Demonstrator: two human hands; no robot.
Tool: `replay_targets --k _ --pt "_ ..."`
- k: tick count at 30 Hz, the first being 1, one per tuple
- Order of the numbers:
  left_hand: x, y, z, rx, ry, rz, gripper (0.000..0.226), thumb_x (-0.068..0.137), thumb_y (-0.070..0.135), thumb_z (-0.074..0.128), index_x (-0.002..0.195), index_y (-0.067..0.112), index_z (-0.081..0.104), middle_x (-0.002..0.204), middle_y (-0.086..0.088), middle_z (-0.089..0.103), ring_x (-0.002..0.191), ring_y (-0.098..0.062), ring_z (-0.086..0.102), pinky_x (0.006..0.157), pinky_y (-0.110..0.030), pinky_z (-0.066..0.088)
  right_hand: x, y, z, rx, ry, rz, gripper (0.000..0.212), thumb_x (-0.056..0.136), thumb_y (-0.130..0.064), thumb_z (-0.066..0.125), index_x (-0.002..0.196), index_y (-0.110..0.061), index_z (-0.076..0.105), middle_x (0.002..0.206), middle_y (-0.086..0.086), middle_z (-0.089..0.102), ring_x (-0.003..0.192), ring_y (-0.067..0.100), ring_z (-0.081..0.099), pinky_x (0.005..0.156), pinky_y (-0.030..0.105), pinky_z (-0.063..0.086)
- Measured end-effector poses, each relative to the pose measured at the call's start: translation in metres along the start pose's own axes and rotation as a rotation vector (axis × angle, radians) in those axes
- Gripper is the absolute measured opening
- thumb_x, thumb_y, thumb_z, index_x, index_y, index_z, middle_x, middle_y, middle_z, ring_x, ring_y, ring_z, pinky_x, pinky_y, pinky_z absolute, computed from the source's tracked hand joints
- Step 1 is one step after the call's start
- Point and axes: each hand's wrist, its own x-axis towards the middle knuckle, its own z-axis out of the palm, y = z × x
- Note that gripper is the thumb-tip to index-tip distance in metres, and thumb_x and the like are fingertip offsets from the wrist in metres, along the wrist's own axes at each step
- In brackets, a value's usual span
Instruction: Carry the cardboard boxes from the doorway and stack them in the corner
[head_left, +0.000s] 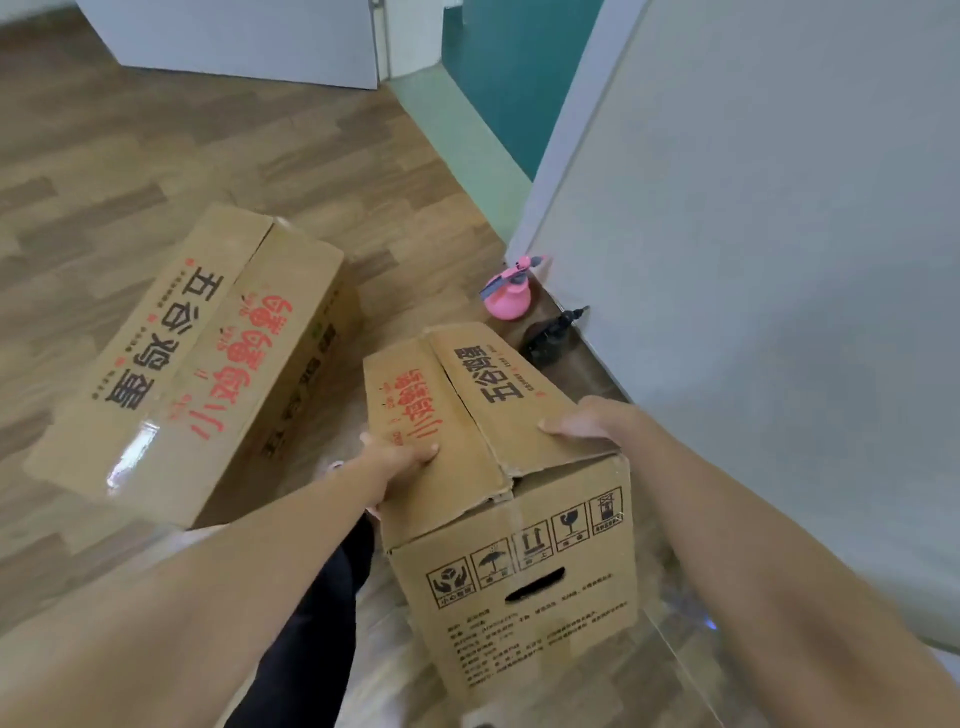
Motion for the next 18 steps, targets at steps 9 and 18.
replay_targets --k 9,18 --pt "0.044 -0.226 0.130 -0.188 0.048 0.019 0.099 0.053 0.041 0.097 0.133 0.018 0.043 0.126 -0.003 0.060 0.117 -0.026 0.054 0.107 -0.055 0.043 0.037 0.187 0.215 0.543 0.130 0.091 0.096 0.075 -0.059 0.082 0.146 -0.012 0.038 0.148 0.010 0.053 0.137 0.034 0.050 0.110 0.052 0.042" --pt "0.136 -0.368 0.191 -0.159 0.202 0.032 0.103 0.043 0.059 0.095 0.124 0.021 0.044 0.113 0.000 0.062 0.103 -0.023 0.061 0.094 -0.048 0.054 0.125 0.280 0.370 0.610 0.013 0.140 0.116 0.062 -0.064 0.086 0.149 -0.016 0.028 0.153 0.011 0.044 0.140 0.036 0.044 0.114 0.058 0.038"
